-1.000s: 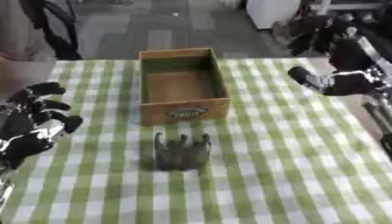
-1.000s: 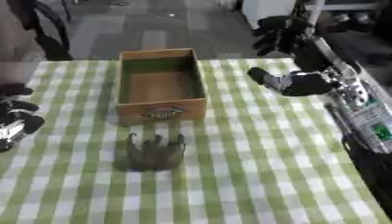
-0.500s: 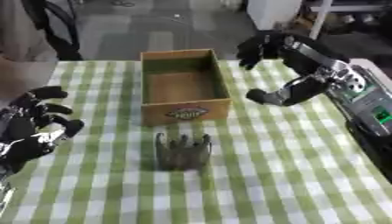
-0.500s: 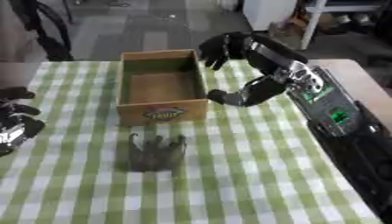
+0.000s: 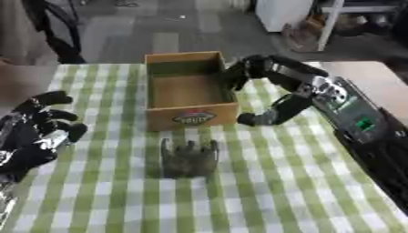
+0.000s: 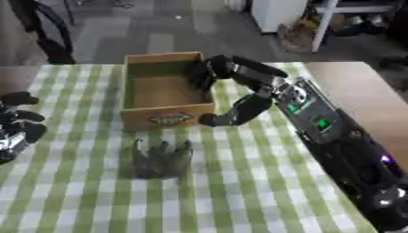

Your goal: Pick up objects on the table and place them in the box.

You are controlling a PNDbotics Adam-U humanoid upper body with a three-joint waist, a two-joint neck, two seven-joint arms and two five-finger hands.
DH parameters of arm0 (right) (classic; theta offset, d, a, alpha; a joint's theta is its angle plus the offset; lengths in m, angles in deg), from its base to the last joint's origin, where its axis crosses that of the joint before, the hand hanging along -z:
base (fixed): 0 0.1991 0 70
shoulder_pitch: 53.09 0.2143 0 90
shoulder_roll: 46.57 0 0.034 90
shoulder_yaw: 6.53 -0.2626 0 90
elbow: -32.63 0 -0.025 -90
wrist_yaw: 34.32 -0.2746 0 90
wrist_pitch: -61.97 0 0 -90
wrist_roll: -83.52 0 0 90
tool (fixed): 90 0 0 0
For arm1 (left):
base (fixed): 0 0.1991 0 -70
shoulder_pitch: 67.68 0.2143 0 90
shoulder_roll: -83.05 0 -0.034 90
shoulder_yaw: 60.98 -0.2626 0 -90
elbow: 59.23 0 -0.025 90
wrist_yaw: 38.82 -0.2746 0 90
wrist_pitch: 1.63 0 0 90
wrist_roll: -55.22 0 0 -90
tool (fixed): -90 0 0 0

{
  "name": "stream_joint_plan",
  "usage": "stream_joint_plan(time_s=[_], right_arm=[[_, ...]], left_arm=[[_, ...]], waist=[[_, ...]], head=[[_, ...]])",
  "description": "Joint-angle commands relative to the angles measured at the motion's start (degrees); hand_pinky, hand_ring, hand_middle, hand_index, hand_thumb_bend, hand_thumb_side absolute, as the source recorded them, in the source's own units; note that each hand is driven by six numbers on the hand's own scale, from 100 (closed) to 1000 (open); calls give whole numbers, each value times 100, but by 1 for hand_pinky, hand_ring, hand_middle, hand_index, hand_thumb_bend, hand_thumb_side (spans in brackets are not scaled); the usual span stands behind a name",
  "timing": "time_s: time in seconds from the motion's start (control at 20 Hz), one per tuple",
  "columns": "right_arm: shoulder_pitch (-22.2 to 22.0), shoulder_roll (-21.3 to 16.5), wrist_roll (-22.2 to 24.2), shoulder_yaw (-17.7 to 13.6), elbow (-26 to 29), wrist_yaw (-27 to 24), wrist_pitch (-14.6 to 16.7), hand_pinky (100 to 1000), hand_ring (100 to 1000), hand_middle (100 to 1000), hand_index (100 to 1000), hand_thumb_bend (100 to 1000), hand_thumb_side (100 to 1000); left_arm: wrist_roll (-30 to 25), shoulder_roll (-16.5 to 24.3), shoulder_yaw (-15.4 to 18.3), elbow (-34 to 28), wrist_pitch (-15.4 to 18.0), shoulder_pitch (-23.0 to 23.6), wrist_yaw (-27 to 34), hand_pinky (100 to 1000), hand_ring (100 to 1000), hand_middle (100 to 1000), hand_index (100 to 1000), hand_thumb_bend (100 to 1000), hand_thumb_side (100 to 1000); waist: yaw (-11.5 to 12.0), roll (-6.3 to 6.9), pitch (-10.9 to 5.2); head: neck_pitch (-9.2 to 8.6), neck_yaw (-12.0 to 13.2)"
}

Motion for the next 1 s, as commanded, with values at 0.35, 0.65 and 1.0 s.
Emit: stream_joint_plan(time_s=[0.35,0.65,1.0], right_arm=[[211,340,218,112,-509,602,224,777,838,815,881,507,297],[226,556,223,175,-756,1085,400,790,846,817,883,534,340],[205,766,232,259,-869,1552,544,803,851,818,884,558,374]], left_arm=[[-114,14,-28,-97,2,-120,28,557,634,729,806,621,217],[-131,-13,-44,-89,-6,-128,28,558,635,730,807,583,232],[-141,-27,-60,-67,-17,-137,24,558,636,731,808,570,239]], waist=[[46,30,-79],[48,27,-66],[51,19,-53]], head=[[35,-57],[45,-69],[54,-80]])
